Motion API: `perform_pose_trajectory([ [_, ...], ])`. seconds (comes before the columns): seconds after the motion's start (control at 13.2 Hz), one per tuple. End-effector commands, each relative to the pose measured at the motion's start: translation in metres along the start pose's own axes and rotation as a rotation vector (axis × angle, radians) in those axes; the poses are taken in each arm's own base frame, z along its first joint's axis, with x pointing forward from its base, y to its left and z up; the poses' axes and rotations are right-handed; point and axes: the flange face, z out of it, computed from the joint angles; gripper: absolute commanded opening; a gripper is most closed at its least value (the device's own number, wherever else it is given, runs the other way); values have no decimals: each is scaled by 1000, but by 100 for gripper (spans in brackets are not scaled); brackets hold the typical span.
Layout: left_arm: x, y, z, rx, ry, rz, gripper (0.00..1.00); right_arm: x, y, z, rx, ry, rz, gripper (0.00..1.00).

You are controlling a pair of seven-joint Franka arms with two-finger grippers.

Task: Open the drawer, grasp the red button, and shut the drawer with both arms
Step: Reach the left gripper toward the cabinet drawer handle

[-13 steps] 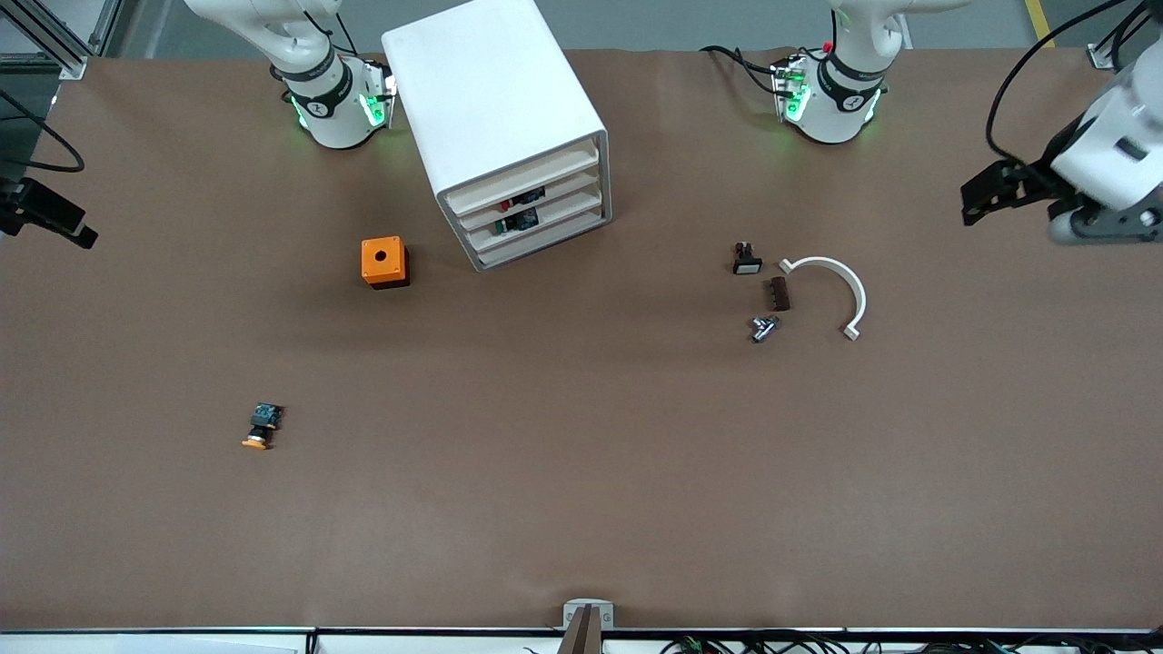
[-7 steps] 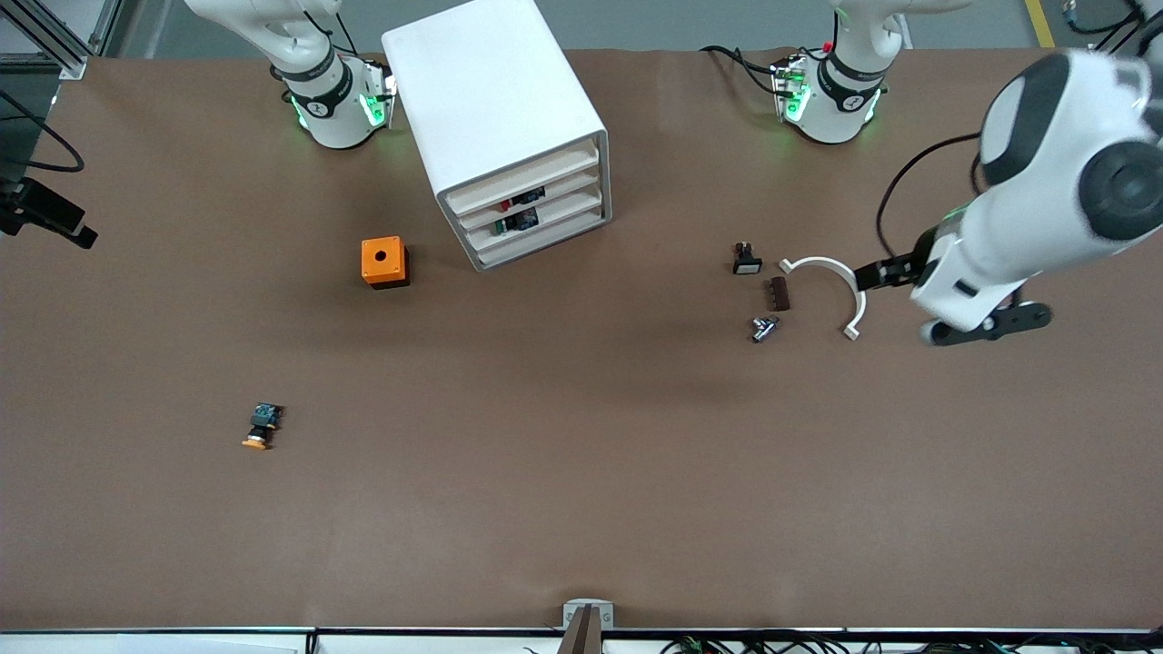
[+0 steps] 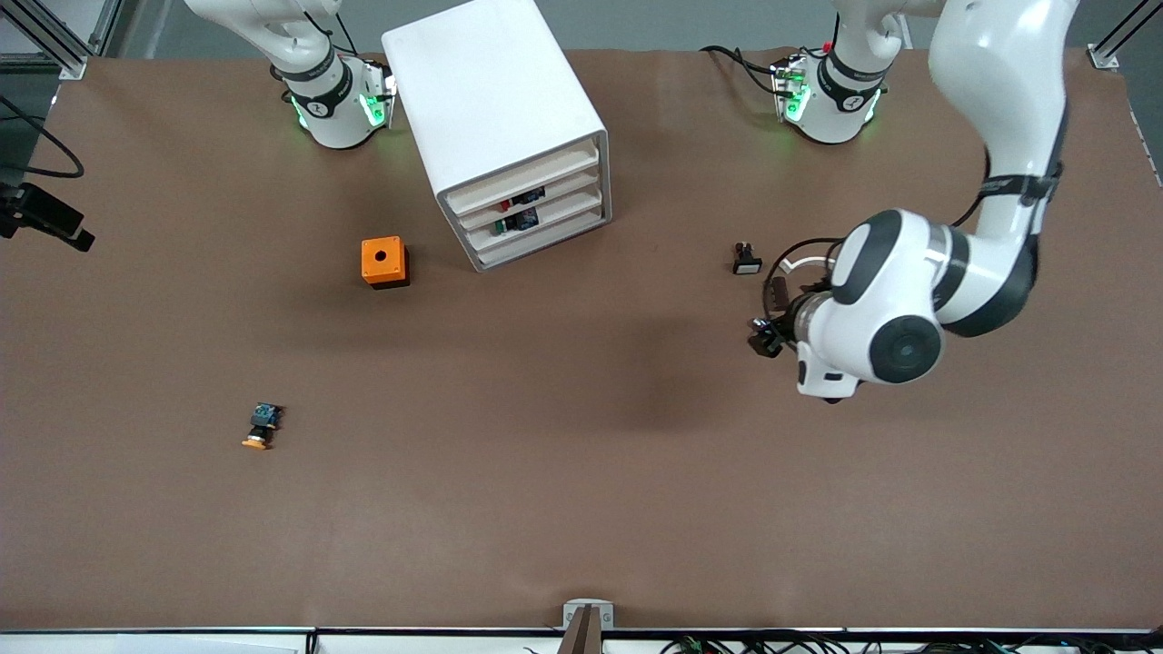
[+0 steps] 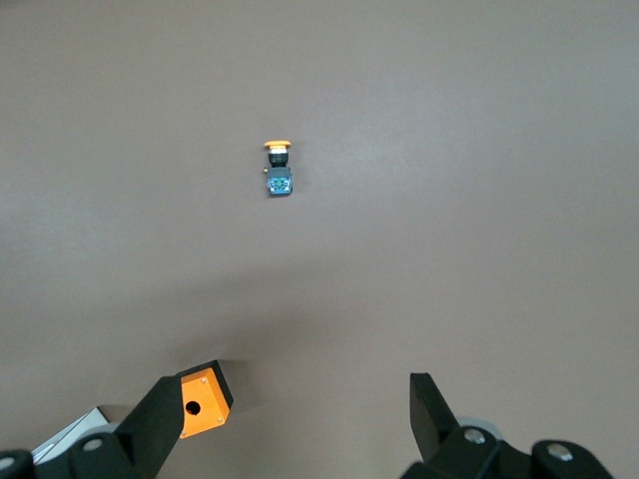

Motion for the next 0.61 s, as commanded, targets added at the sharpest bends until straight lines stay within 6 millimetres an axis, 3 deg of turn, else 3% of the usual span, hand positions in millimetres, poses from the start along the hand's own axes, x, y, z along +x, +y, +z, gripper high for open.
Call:
perform_pose_trajectory([
  [0.0,-21,35,27,-20,-75,-172,100,4,-18,13,-16,-24,154,100],
  [0.15,-50,57,57,-1,-149,-324,100,4,-44,23,-23,-41,251,100],
  [0.53,-111,85,129,170,-335,-668,100,0,-111,48,-16,-96,458,100],
])
